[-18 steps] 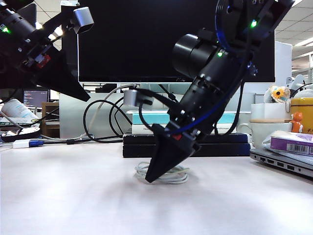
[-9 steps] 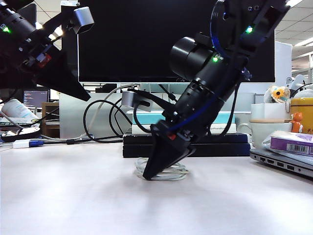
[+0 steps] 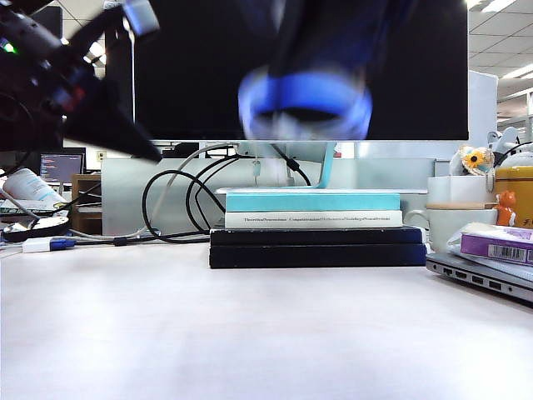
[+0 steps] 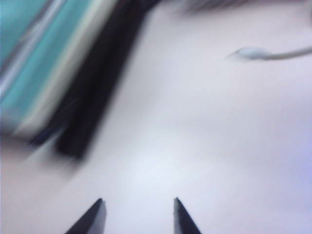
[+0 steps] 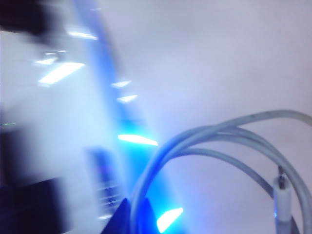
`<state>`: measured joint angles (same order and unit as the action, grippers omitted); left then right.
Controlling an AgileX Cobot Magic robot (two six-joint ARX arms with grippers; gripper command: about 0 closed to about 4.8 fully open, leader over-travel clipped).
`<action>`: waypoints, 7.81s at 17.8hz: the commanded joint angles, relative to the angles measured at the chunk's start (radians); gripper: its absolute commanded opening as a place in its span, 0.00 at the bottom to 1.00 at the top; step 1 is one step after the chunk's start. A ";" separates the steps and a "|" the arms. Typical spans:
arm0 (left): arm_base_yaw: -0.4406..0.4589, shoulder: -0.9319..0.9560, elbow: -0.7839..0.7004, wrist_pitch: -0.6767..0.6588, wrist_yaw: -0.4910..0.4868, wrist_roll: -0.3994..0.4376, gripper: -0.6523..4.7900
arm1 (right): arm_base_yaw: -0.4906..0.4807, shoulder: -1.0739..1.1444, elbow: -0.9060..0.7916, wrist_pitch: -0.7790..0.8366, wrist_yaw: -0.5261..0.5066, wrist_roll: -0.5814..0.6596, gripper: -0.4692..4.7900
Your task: Unfold the white charging cable into a straight cable.
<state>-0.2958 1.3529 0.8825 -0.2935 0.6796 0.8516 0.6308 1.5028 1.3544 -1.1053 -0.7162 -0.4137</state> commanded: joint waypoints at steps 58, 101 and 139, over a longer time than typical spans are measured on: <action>-0.272 -0.188 0.008 -0.206 0.040 0.481 0.11 | -0.023 -0.016 -0.004 -0.249 -0.388 -0.057 0.09; -0.271 -0.143 0.008 -0.087 0.694 0.204 0.11 | -0.024 0.053 -0.008 -0.068 -0.434 -0.088 0.09; -0.180 -0.174 0.016 0.103 -0.010 -0.620 0.38 | -0.044 -0.074 -0.003 0.152 0.243 -0.167 0.09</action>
<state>-0.4984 1.1820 0.8944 -0.2703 0.6807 0.4500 0.5858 1.4380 1.3476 -0.9798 -0.4992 -0.5755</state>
